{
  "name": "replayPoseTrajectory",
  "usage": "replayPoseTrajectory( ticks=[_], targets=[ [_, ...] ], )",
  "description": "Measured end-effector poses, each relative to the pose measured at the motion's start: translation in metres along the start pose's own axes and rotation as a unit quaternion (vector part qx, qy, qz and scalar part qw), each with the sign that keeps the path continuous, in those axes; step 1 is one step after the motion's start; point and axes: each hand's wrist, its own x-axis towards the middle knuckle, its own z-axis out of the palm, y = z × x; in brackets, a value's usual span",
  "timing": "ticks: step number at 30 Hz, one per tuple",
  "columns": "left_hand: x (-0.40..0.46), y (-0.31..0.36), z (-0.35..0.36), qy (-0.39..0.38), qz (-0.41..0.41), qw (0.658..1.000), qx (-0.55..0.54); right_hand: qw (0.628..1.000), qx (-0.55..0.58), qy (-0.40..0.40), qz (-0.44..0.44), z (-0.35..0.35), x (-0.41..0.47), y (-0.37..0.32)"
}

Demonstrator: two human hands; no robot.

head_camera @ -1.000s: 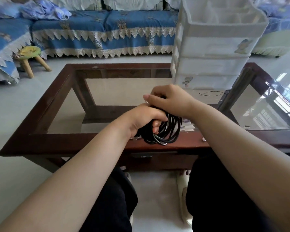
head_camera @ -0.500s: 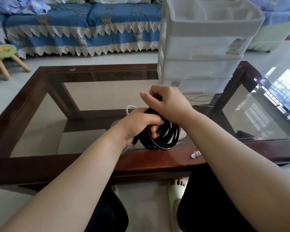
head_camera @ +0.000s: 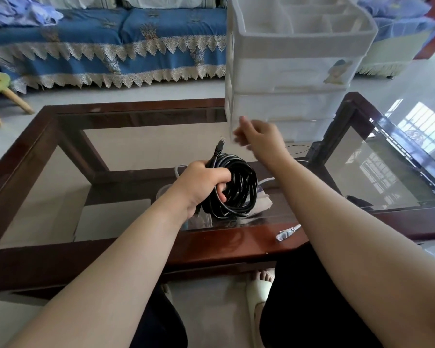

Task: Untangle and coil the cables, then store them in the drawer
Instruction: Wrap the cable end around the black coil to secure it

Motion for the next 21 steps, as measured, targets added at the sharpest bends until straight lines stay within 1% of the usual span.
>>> replayPoseTrajectory(
  ticks=[1,3,4,5,7,9,11,15,21],
  targets=[
    [0.001,-0.001,0.000,0.002,-0.007,1.000,-0.011,0.996,-0.078,0.044,0.025,-0.012,0.011,0.016],
    [0.002,-0.001,0.000,0.002,-0.013,0.999,-0.029,0.957,-0.249,0.108,0.104,-0.036,0.022,0.049],
    [0.002,-0.002,0.000,0.001,-0.014,0.999,-0.036,0.935,-0.302,0.120,0.145,-0.046,0.024,0.063],
    [0.002,-0.001,0.000,0.000,-0.015,0.999,-0.041,0.919,-0.332,0.125,0.174,-0.054,0.023,0.074],
    [0.003,-0.001,0.000,-0.004,-0.016,0.999,-0.042,0.906,-0.353,0.119,0.203,-0.060,0.021,0.090],
    [0.003,-0.001,0.000,-0.010,-0.017,0.999,-0.043,0.902,-0.367,0.088,0.210,-0.060,0.020,0.099],
    [0.004,-0.002,0.000,-0.018,-0.021,0.999,-0.044,0.896,-0.385,0.077,0.206,-0.059,0.019,0.103],
    [0.003,-0.001,0.001,-0.035,-0.023,0.998,-0.048,0.896,-0.383,0.074,0.211,-0.063,0.026,0.102],
    [0.004,-0.003,0.001,-0.041,-0.022,0.998,-0.046,0.894,-0.381,0.008,0.236,-0.067,0.031,0.094]
  ],
)
